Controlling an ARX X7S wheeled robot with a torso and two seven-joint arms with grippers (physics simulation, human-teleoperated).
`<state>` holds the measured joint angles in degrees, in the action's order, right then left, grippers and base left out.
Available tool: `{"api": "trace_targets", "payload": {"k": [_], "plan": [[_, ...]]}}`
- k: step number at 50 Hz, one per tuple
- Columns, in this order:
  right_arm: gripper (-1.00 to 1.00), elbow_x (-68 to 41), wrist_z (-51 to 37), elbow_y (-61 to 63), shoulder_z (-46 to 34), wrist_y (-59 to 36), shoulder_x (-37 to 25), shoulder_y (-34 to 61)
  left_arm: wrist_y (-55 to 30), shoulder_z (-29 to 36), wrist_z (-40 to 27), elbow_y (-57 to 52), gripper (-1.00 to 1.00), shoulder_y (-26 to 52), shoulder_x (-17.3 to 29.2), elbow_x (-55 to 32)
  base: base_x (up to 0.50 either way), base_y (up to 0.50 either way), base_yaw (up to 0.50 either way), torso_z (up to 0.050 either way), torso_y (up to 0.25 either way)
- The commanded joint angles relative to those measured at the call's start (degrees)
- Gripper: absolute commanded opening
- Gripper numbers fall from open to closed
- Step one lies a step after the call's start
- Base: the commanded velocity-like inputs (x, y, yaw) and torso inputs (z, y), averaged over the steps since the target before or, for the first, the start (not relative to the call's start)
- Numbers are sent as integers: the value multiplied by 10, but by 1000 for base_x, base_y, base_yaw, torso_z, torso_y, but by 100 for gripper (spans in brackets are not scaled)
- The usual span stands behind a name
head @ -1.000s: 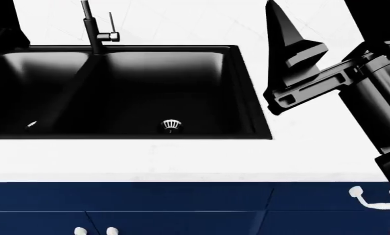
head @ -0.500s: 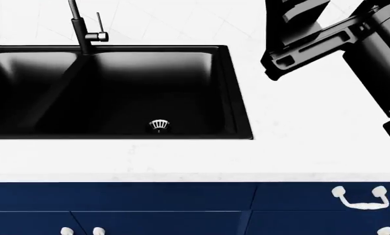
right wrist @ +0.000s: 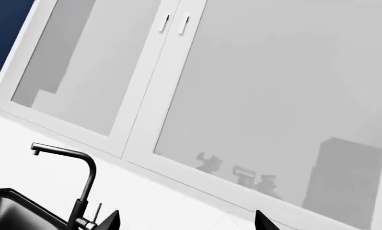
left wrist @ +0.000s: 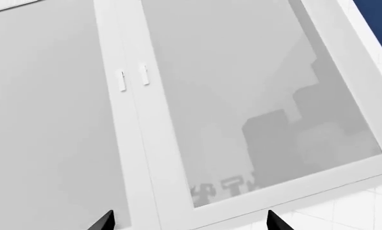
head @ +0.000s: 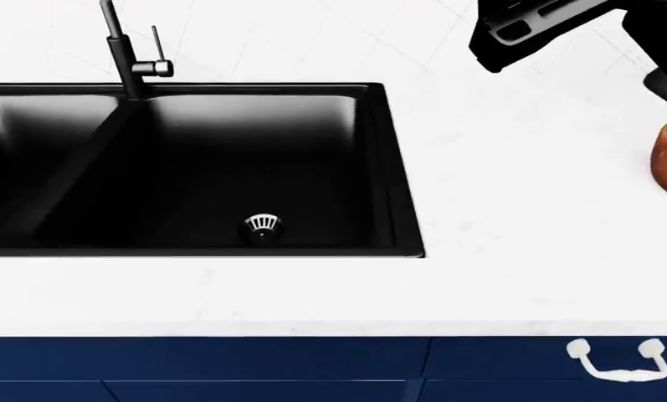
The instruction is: Move the fresh-baked cupcake off the tray onto the counter, and place the bowl used for mixing into the sink.
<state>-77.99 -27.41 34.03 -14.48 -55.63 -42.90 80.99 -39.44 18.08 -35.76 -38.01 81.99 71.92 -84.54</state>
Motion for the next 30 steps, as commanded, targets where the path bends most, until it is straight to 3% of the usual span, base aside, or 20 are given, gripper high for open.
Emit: {"api": "trace_targets", "payload": {"k": [1, 13, 30], "plan": [[100, -13, 1, -1, -1, -11, -14, 10, -14, 1, 4, 2, 100, 16, -3, 0, 180, -98, 0, 0, 0], [100, -24, -1, -3, -2, -16, -26, -2, -6, -5, 4, 2, 100, 6, 0, 0, 32, -19, 0, 0, 0], [100, 42, 53, -64, -31, -5, -23, -18, 2, -9, 6, 1, 100, -9, 4, 7, 0, 0, 0, 0, 0]]}}
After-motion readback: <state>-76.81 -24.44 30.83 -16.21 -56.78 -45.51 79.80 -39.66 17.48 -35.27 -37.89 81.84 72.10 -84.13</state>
